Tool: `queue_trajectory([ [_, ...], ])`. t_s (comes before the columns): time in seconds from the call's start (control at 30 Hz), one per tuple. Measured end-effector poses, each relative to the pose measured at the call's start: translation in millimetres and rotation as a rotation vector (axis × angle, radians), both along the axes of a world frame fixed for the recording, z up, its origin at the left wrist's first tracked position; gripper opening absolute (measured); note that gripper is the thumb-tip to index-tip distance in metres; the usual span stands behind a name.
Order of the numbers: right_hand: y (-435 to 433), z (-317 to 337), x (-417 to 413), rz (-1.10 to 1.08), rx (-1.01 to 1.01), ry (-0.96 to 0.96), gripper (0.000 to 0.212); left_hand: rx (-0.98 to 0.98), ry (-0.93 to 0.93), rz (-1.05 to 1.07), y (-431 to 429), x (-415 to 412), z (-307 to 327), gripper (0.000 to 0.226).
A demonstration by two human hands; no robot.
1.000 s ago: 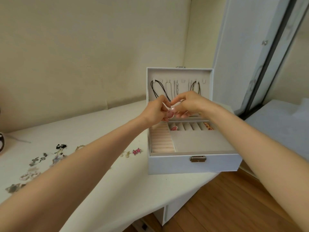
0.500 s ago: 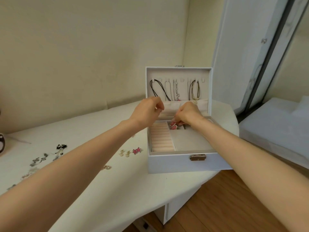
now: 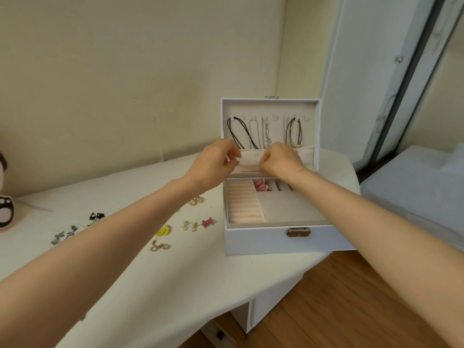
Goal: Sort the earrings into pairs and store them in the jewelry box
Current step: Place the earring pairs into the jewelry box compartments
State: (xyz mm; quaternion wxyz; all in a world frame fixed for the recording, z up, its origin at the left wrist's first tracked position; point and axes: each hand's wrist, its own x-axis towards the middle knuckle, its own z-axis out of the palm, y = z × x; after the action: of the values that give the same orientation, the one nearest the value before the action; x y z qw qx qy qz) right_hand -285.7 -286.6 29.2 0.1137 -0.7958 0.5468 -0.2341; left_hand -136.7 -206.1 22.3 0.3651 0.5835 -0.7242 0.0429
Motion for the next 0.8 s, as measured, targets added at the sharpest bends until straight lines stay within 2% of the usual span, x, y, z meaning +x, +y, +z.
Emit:
queue_trajectory([
  [0.1, 19, 13, 9, 0.128, -0.150, -0.075, 0.010, 0.007, 0.050, 0.064, 14, 19, 6, 0.006],
  [0.17, 36, 20, 18, 0.274, -0.194, -0.131, 0.010, 0.146, 0.030, 0.136, 22, 38, 6, 0.003],
  [0.33, 63, 15, 53, 0.581, -0.149, -0.152, 0.008, 0.479, -0.065, 0.371, 41, 96, -13, 0.009],
  [0.47, 65, -3, 76, 0.656, -0.109, -0.068, 0.010, 0.683, -0.028, 0.397, 53, 112, -36, 0.029],
  [0.57, 63, -12, 80, 0.662, -0.076, -0.067, 0.010, 0.670, -0.014, 0.405, 54, 111, -49, 0.035],
  [0.7, 59, -13, 76, 0.662, -0.056, -0.087, 0.009, 0.629, -0.029, 0.356, 51, 115, -56, 0.020],
  [0.8, 58, -12, 74, 0.656, -0.036, -0.103, 0.010, 0.634, -0.046, 0.349, 49, 115, -57, 0.017],
])
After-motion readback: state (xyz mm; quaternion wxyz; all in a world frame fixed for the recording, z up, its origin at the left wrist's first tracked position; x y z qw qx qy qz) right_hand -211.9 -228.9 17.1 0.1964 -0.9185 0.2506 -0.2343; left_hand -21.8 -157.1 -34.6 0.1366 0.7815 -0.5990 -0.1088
